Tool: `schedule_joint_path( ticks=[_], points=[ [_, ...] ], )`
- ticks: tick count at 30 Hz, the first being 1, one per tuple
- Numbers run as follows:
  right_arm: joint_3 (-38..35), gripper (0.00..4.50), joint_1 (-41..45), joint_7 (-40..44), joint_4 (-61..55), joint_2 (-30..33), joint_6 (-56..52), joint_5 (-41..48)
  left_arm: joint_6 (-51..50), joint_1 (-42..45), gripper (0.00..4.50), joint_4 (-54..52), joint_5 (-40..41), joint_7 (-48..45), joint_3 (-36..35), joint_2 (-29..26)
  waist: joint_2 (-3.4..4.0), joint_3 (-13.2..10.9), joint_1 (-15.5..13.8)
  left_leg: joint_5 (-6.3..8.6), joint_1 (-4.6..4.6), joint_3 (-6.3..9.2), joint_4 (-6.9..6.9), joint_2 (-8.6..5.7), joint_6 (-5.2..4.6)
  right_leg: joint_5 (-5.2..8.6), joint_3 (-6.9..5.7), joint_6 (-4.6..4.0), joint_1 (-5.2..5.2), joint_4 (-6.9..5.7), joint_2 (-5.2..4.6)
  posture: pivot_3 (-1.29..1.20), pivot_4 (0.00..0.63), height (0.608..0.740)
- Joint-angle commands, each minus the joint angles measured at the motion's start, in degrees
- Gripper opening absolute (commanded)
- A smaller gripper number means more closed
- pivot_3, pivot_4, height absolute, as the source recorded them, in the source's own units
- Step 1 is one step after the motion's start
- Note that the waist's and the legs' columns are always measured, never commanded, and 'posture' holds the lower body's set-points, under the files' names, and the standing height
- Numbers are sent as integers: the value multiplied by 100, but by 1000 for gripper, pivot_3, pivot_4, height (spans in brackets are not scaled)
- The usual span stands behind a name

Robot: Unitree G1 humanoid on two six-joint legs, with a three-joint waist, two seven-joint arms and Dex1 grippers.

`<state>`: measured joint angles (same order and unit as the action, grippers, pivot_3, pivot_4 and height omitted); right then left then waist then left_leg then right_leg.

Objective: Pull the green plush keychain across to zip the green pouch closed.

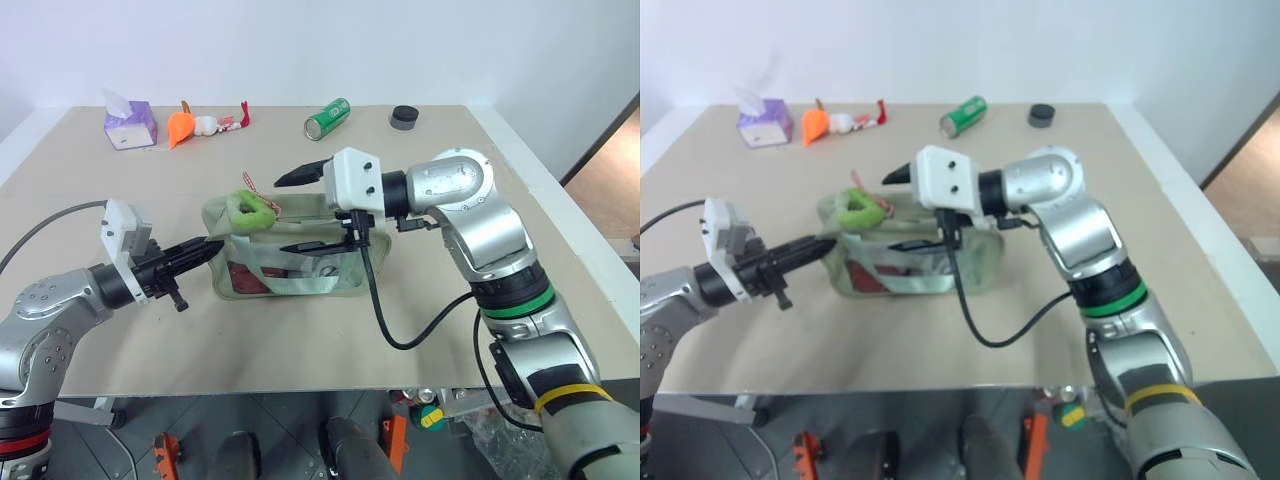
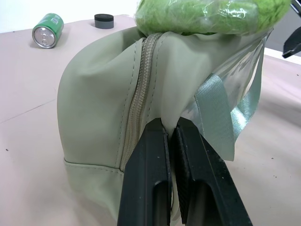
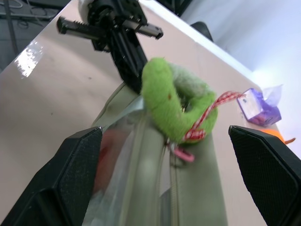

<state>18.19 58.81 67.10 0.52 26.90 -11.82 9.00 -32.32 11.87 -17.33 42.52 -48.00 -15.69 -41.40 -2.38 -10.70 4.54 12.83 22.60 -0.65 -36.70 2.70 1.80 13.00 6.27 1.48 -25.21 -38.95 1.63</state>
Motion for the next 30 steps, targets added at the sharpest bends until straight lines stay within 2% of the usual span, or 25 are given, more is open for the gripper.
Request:
schedule_joint_path(
  ticks=[1,6,13,19,22,23,26,27,30],
  points=[
    [-30,4455,287,-174,273,-266,277,-129,0,-70,0,35,-123,-17,102,7,0,0,0,0,-1,0,0,1,0,0,0,-1,1,-1,1,0,150,740],
    [-109,4455,452,-249,561,-571,350,-136,5,-96,0,18,-128,0,92,20,0,0,-4,0,0,1,0,2,0,-1,-2,-2,0,-1,1,0,150,740],
    [-97,4455,461,-233,657,-669,426,-155,14,-103,0,19,-120,38,76,35,0,0,-5,0,1,2,1,2,0,0,-3,-3,0,-1,1,0,150,740],
    [-80,2637,434,-132,697,-687,457,-109,2,-109,0,11,-113,61,69,43,0,0,-5,0,0,3,1,2,0,0,-4,-3,0,-1,1,0,150,740],
    [-86,1628,427,-109,722,-704,475,-105,-8,-116,0,10,-107,79,66,54,0,0,-5,0,0,3,2,2,0,0,-5,-4,0,-1,1,0,150,740],
    [-86,1115,420,-95,738,-707,493,-111,-13,-118,0,8,-99,91,59,65,0,0,-5,0,0,3,2,2,0,0,-4,-4,0,-1,1,0,150,740],
    [-78,154,408,-54,806,-700,557,-137,-17,-122,0,8,-76,122,38,97,0,0,-5,0,0,3,1,2,0,0,-4,-4,0,-1,1,0,150,740],
    [-76,20,408,-48,833,-697,580,-148,-17,-125,0,8,-74,129,34,103,0,0,-5,0,0,3,1,2,0,0,-4,-4,0,-1,1,0,150,740],
    [-83,20,421,11,878,-674,619,-131,-28,-125,0,-3,-61,156,20,110,0,0,-5,0,0,3,1,2,0,0,-4,-4,0,-1,1,0,150,740]
  ],
)
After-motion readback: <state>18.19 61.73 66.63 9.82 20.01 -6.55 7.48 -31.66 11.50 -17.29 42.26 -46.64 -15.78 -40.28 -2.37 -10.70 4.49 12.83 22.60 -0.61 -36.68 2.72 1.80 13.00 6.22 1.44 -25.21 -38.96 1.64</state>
